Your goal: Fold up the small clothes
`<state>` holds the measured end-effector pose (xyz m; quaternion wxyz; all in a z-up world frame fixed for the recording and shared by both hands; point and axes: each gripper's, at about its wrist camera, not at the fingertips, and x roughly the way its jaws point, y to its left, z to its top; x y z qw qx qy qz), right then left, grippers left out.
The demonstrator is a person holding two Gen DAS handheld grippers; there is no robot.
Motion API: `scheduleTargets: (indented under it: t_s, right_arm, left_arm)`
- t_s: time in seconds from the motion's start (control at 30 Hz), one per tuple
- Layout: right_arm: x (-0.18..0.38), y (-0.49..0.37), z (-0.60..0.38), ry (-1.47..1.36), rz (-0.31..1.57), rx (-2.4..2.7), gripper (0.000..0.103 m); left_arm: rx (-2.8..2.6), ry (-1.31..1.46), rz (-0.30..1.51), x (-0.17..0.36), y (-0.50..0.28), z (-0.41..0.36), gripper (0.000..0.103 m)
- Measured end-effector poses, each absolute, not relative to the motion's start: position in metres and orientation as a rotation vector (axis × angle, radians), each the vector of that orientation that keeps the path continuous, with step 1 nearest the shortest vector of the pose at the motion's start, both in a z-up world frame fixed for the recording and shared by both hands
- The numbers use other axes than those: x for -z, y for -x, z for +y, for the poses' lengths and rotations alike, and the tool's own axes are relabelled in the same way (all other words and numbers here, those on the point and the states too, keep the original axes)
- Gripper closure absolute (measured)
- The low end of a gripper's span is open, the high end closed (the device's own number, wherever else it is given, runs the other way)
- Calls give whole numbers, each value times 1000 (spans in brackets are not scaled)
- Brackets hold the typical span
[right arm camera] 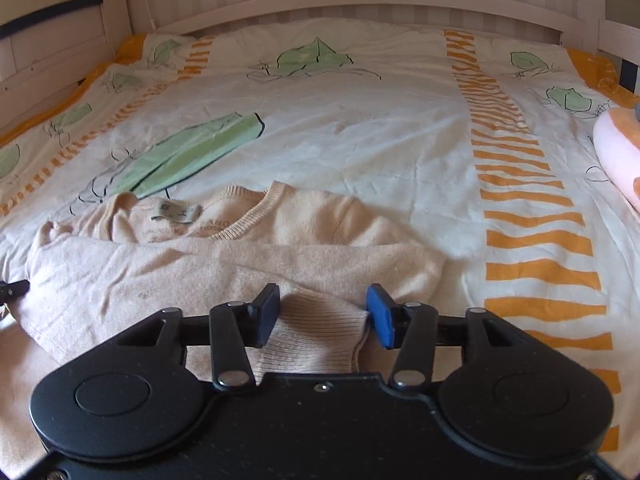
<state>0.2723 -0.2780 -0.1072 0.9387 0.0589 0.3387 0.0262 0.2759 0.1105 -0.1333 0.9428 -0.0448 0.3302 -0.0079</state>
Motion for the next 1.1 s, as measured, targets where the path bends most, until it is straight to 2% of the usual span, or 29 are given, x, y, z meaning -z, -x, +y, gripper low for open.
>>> scheduleTargets:
  t_s: [0.03,0.2,0.27,0.3,0.37,0.4,0.43,0.47,0.7,0.9,1.1]
  right_arm:
    - [105,-271,-276,-113,685,-65,91]
    - [101,-266,-277,-54,675,13,94]
    - [105,-270,-279,-32,715,58,93]
    - [103,-270,-276,-6,710,73,90]
    - [93,-268,-268,33,670,118,77]
    - [85,-267,-263,28,639,105,65]
    - [75,-268,-257,6,601,57,58]
    - [68,-269,-250,-7,583,10,57]
    - [49,-314,-139,72,600,-425,57]
    - [75,-364,-53,202,629,-624,60]
    - [97,-381,-11,338,646,-682,61]
  left_arm:
    - [16,92,673,133,-276,110,1]
    - [17,96,671,133,-275,111,1]
    - [21,106,668,132,-275,112,1]
    - [22,110,667,132,-275,113,1]
    - [23,114,664,132,-275,113,1]
    - [24,116,662,132,-274,113,1]
    - [25,119,660,131,-274,113,1]
    - [24,126,656,131,-273,114,1]
    - [12,133,650,131,-273,114,1]
    - [11,137,649,131,-273,114,1]
    - [6,142,647,132,-272,114,1]
